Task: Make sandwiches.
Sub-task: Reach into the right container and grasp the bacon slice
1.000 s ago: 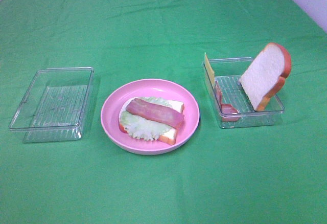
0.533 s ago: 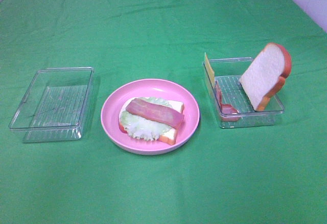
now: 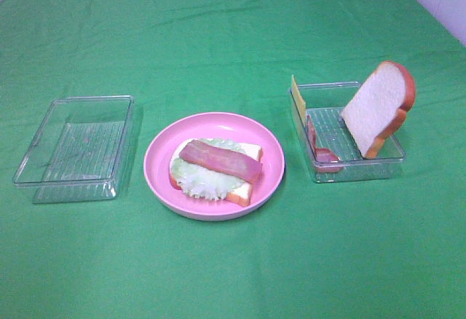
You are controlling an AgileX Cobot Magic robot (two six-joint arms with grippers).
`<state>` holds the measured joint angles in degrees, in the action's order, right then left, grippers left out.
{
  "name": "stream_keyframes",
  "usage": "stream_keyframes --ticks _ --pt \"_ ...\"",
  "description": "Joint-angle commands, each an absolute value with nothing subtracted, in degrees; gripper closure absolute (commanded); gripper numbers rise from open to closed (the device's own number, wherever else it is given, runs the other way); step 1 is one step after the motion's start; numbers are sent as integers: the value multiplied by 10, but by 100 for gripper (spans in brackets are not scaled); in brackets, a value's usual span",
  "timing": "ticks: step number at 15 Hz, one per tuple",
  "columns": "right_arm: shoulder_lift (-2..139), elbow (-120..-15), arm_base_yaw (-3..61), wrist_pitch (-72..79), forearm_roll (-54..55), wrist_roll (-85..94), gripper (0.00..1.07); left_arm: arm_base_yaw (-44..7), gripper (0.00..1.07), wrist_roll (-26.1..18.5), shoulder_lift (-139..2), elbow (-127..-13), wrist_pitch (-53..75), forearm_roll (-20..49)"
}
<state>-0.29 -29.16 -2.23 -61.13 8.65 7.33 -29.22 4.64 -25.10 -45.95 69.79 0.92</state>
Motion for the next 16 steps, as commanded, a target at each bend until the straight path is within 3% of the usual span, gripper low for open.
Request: stream_keyframes --ticks 1,4,7,14,16 --pt "-11 -290 -25 -606 87 68 34 -295 24 41 -171 -432 736 10" --pt "-3 -298 -25 -592 89 68 34 -295 24 3 6 -391 727 10" --pt "45 -315 -25 -521 104 67 34 -294 24 -3 -1 -362 710 11" --pt "350 -401 -25 -466 214 97 34 -294 24 0 -2 -295 612 21" --pt "526 -469 -25 -503 281 162 34 -294 24 -3 -2 -286 599 21"
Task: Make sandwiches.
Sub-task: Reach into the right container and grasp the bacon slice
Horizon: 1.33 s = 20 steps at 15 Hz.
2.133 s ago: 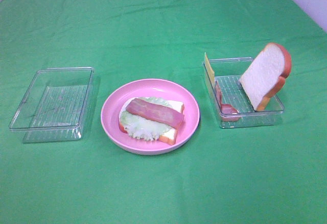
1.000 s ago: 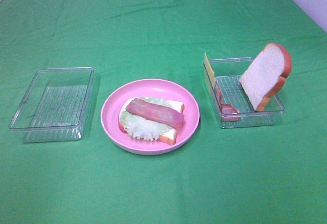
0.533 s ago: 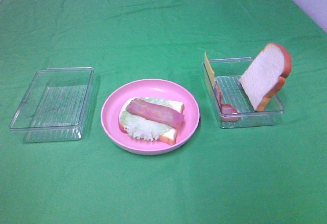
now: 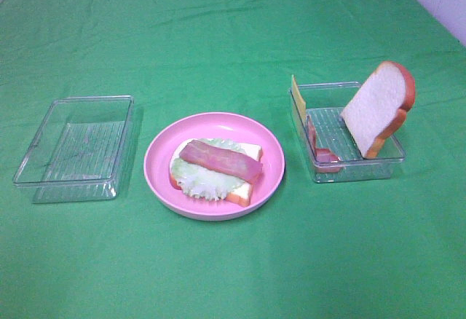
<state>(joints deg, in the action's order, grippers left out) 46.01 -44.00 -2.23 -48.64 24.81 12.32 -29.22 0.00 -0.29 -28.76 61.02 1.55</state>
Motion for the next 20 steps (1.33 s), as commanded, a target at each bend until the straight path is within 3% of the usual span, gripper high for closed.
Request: stream_keyframes --ticks 1,5,10,12,17,20 --pt "584 -494 -25 -517 311 193 34 -294 24 -3 -2 -286 599 21" --pt "749 -579 5 -543 321 222 39 -294 24 -3 -2 -286 599 21" --pt "963 -745 173 -545 149 49 42 -294 24 -3 -2 -286 599 21" --pt "1004 -787 202 -555 113 6 42 -294 24 -3 -2 -286 599 21" --pt "1138 -917 221 -650 60 -93 44 -294 24 -3 -2 -286 599 21" --pt "1173 -938 221 -653 60 -93 44 -294 24 -3 -2 -286 599 21"
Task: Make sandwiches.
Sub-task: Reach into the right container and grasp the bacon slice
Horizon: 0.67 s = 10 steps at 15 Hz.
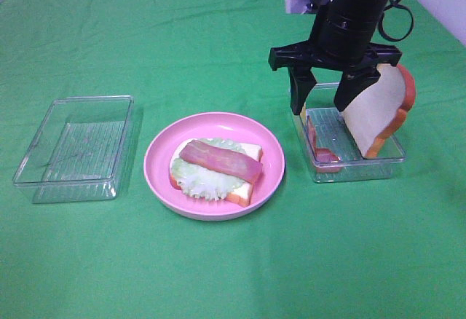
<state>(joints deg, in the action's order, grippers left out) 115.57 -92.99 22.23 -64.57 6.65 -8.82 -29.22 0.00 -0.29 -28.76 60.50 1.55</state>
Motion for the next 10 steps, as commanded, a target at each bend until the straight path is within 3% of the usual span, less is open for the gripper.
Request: stream_keyframes --ticks 1,10 --pt "1185 -938 221 -651 55 -93 44 -294 24 -3 -2 -286 599 21" --pt "1227 -938 221 -612 40 -93 67 -294 24 -3 -2 -286 599 21"
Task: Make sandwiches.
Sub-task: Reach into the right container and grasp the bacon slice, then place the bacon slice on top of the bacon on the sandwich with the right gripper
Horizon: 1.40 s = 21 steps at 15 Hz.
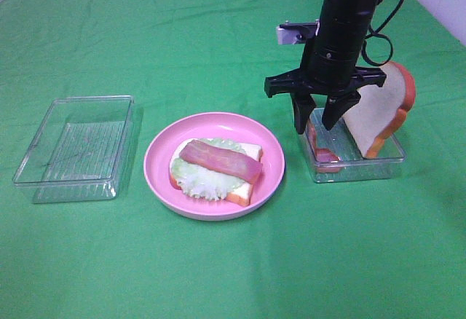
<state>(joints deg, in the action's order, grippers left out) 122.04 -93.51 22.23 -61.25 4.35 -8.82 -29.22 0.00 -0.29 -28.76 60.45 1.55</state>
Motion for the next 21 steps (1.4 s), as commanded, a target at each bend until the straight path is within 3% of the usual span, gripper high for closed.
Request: stream_keyframes --ticks 1,2,4,5,10,17,20,21 --pt "1229 -938 221 -614 40 -93 68 -294 24 -3 -2 -286 599 21" --pt "1230 -938 221 -615 39 -93 74 -294 24 -3 -2 -286 599 21" --pt "1230 -938 221 -617 35 -93 101 -294 24 -3 -2 -286 599 21" --pt "1230 -938 221 -617 35 -93 107 -294 24 -3 -2 -286 599 21" --pt "1219 -938 221 -664 35 -83 107 -294 24 -3 -2 -286 599 21" --pt "1085 -938 221 -714 54 -71 107 -294 24 -3 -2 -286 599 21" --pt "1027 -938 221 -727 140 -38 107 -294 24 -3 -2 -286 599 21" --pt "1014 -938 221 -736 237 0 107 -294 24 -3 -2 -286 599 21"
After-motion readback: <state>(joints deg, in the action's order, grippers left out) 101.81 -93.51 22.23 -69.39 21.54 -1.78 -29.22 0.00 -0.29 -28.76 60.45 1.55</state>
